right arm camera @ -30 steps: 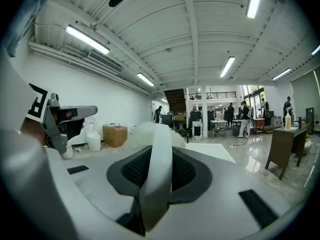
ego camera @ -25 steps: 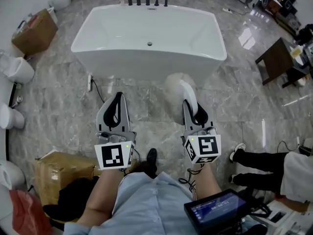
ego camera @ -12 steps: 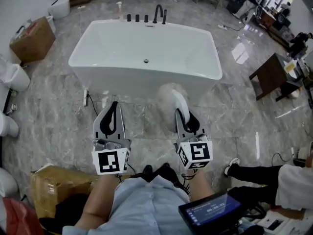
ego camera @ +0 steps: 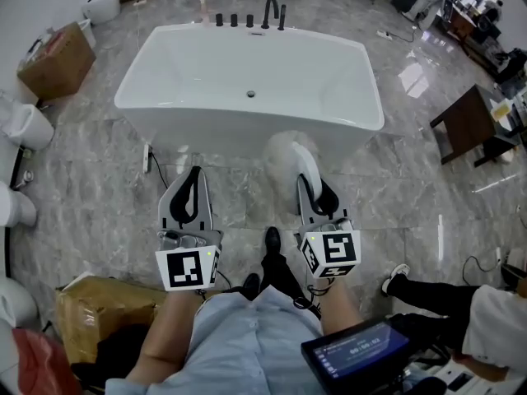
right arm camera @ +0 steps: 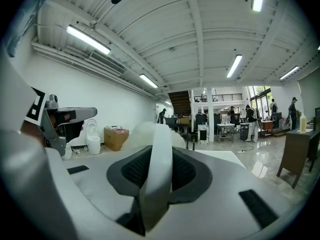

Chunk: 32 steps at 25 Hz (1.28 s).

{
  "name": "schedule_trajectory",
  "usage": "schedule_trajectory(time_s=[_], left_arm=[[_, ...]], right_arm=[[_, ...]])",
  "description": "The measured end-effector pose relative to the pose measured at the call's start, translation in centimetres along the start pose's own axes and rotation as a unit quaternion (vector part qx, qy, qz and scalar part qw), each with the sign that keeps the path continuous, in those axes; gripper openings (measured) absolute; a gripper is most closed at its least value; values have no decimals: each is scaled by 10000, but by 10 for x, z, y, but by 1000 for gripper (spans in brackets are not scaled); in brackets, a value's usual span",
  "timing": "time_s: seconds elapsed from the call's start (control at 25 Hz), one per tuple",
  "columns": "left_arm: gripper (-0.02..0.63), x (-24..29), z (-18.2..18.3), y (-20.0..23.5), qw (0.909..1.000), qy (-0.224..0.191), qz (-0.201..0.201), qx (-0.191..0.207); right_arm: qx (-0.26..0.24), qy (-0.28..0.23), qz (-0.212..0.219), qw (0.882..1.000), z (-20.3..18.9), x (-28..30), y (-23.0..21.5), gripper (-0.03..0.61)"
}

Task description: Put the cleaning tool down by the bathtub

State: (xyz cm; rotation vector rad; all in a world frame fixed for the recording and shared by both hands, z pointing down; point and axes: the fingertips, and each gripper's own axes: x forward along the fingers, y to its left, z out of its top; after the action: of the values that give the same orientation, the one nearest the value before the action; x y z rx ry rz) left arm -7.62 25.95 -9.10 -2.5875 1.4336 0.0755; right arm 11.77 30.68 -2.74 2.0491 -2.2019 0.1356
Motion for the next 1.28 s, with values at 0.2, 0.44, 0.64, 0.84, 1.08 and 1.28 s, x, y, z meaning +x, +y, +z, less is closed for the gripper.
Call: schedule_trajectory(time_s=[0.2, 0.44, 0.64, 0.84, 1.08, 1.28], left_arm=[[15, 48, -20, -9, 9996, 279, 38, 91], [15, 112, -30, -19, 9983, 495, 87, 302], [15, 162, -19, -22, 9980, 415, 119, 467], [15, 208, -12, -28, 9982, 303, 83, 513], [15, 252, -5, -41, 9988, 139, 102, 449], [15, 269, 5, -40, 9986, -27, 226, 479]], right_arm=[[197, 182, 125, 9996, -16, 41, -35, 101], [406, 259, 319, 9983, -21, 96, -77, 100], [482, 123, 454, 9977, -4, 133, -102, 100], [463, -3, 492, 9977, 13, 162, -128, 101], [331, -133, 610, 9975, 30, 187, -155, 101], [199, -271, 722, 9968, 44, 204, -166, 101]])
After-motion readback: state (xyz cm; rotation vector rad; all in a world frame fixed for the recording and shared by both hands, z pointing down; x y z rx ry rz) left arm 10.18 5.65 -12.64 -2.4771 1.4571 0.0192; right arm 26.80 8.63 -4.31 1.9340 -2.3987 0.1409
